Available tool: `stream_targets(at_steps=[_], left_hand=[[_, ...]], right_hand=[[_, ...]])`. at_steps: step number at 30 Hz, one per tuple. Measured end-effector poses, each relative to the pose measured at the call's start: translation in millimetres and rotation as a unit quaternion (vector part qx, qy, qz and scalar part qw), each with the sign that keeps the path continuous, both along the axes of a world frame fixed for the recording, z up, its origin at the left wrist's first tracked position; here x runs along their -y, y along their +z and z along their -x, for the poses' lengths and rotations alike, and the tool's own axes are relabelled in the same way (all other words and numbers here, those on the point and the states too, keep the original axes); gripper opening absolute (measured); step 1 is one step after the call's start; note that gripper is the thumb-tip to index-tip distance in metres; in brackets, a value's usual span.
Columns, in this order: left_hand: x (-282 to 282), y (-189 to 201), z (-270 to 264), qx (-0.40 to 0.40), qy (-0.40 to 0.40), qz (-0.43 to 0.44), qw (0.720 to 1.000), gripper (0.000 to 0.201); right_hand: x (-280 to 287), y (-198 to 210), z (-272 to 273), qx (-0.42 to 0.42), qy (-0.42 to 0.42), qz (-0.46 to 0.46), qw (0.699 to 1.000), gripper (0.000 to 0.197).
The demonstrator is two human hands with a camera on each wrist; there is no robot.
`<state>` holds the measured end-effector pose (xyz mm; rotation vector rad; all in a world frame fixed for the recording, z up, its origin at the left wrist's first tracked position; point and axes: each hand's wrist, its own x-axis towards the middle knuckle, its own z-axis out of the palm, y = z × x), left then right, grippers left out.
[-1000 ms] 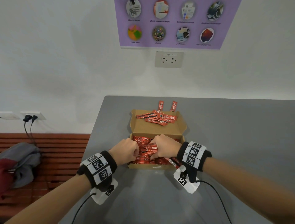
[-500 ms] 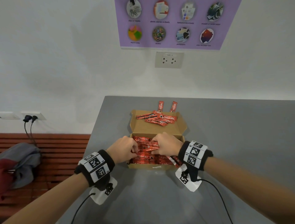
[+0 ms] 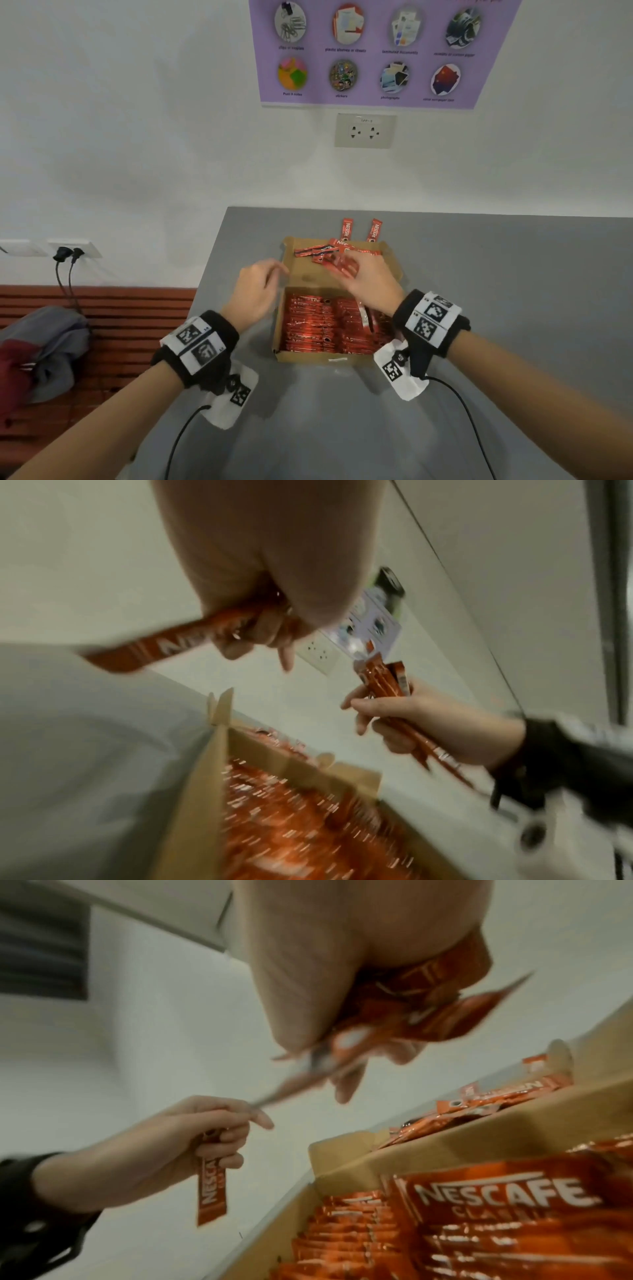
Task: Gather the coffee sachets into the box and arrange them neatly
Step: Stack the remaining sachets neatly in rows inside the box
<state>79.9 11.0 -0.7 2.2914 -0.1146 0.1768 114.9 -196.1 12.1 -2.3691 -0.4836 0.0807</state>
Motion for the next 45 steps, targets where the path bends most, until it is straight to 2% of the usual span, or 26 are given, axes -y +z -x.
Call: stream_targets(at_steps=[2,4,6,8,10,13,17,19,21,23,27,29,33,36,39,40,41,43,44,45], left_hand=[[10.5,6.4,-1.7,0.001,0.004,0.13,0.991,0.027],[28.3,10.8,-0.2,0.018,-0.009,0.221,0.975,0.029],[43.0,8.9,-0.9,0.06,-0.008,0.251,0.966,0.03],[52.2,5.2,-1.5,0.063,-0.004,0.275,0.959,0.03],[52.8,0.7,-1.0,0.054,0.004,0.253,0.966,0.028],[41.1,-4.7,-1.0,-0.004,-0.002,0.202,0.979,0.02],[26.3,-5.1,-1.2,-0.167,-0.065,0.252,0.951,0.021],[22.3,-5.5,-0.7,-0.188,-0.076,0.261,0.944,0.013],[18.0,-7.8,-0.6,-0.178,-0.067,0.245,0.951,0.007],[12.2,-11.3,0.0,-0.156,-0.049,0.235,0.958,0.01],[5.6,-17.1,3.6,-0.092,-0.01,0.255,0.962,0.019],[7.9,-17.9,5.0,-0.075,-0.001,0.262,0.962,0.02],[21.0,-15.4,5.4,-0.068,-0.001,0.291,0.954,0.018],[30.3,-13.6,6.2,-0.048,-0.024,0.265,0.963,0.018],[33.0,-13.3,4.5,-0.015,0.006,0.195,0.981,0.02],[32.0,-11.4,3.6,-0.024,0.017,0.221,0.975,0.023],[31.4,-8.2,3.1,-0.052,0.016,0.287,0.956,0.024],[31.4,-0.7,2.6,-0.137,-0.016,0.419,0.897,0.023],[31.8,1.6,2.5,-0.166,-0.032,0.442,0.881,0.023],[32.1,1.0,2.4,-0.179,-0.039,0.433,0.883,0.022]], right_hand=[[-4.0,4.4,2.5,-0.001,0.006,-0.075,0.997,0.029],[-14.8,1.4,10.4,-0.023,0.064,-0.073,0.995,0.039],[-24.5,-6.1,15.8,-0.035,0.088,-0.091,0.991,0.045],[-26.9,-10.8,16.6,-0.03,0.071,-0.131,0.988,0.046],[-22.7,-9.8,14.7,-0.012,0.041,-0.135,0.99,0.042],[-10.7,-7.6,11.6,0.047,0.022,-0.055,0.997,0.036],[-2.3,-10.0,11.4,0.077,0.04,0.004,0.996,0.032],[-2.0,-10.5,11.9,0.075,0.046,0.002,0.996,0.035],[-0.3,-9.3,10.8,0.069,0.051,-0.015,0.996,0.038],[4.2,-6.5,9.4,0.048,0.032,-0.043,0.997,0.043],[13.3,-5.9,7.4,0.035,-0.019,-0.107,0.993,0.031],[13.0,-4.5,7.8,0.017,-0.037,-0.108,0.993,0.035],[4.0,-0.8,13.6,-0.04,0.018,-0.13,0.991,0.035],[-6.9,-2.4,18.7,0.004,0.025,-0.158,0.987,0.028],[-9.4,-5.9,14.6,0.073,0.022,-0.129,0.989,0.027],[-8.1,-6.6,12.8,0.094,0.015,-0.096,0.991,0.027],[-6.4,-6.9,11.7,0.115,0.011,-0.056,0.992,0.026],[-4.2,-7.7,11.2,0.156,0.023,0.025,0.987,0.019],[-4.5,-8.1,12.3,0.168,0.037,0.052,0.984,0.018],[-5.0,-8.9,13.5,0.174,0.054,0.062,0.981,0.019]])
